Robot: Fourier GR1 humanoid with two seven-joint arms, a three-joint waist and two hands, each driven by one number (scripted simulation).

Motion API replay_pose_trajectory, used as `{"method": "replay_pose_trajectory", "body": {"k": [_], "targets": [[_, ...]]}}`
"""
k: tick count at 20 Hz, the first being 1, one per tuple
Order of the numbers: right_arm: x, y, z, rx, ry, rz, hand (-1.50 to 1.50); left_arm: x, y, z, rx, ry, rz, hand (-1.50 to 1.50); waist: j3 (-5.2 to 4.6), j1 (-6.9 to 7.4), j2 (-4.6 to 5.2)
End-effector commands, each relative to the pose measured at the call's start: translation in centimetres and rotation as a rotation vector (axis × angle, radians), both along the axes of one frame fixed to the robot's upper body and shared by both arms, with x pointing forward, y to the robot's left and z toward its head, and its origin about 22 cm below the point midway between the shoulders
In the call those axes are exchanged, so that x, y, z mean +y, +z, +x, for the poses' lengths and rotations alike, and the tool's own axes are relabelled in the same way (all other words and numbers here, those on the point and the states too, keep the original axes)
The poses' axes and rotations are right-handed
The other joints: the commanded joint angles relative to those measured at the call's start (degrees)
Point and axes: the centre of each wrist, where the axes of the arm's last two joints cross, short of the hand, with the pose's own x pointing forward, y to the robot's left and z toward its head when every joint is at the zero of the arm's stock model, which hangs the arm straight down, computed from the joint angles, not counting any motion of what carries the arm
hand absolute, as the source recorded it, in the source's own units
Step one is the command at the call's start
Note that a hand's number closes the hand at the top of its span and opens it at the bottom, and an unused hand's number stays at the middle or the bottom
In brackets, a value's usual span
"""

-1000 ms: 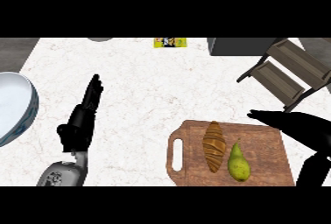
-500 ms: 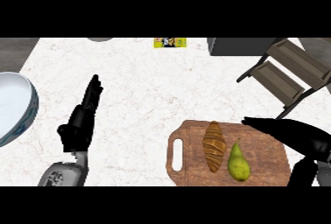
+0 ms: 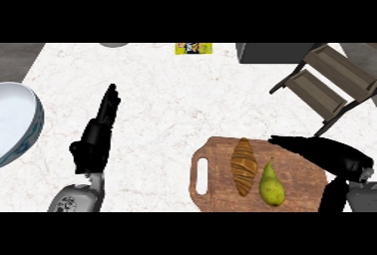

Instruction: Pick the pear from the cutting board and place it in the tiered basket

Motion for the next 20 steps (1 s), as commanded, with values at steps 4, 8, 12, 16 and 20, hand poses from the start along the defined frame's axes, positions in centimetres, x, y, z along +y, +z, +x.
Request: {"method": "replay_pose_trajectory", "body": {"k": [4, 8, 12, 16, 20], "targets": [[2.6, -1.5, 1.2, 0.024, 0.004, -0.01, -1.5, 1.0, 0.3, 1.3, 0.004, 0.002, 0.002, 0.0, 0.0, 0.07, 0.03], [1.9, -2.6, -0.1, 0.03, 0.011, -0.023, -1.5, 1.5, -0.8, 0.9, 0.005, -0.013, -0.006, 0.0, -0.01, -0.08, 0.01], [2.3, -3.4, -0.5, 0.021, 0.011, -0.021, -1.5, 0.5, -0.1, 0.0, 0.015, -0.007, 0.003, 0.0, 0.0, -0.03, -0.03], [3.4, -4.0, -1.0, 0.052, -0.005, -0.015, -1.5, 1.0, -1.2, -0.7, 0.009, -0.015, -0.018, 0.0, -0.01, -0.02, -0.04], [2.7, -4.6, 1.7, 0.05, -0.022, 0.003, -1.5, 0.6, 0.7, 0.4, -0.002, 0.004, 0.006, 0.0, 0.01, 0.14, 0.01]]}}
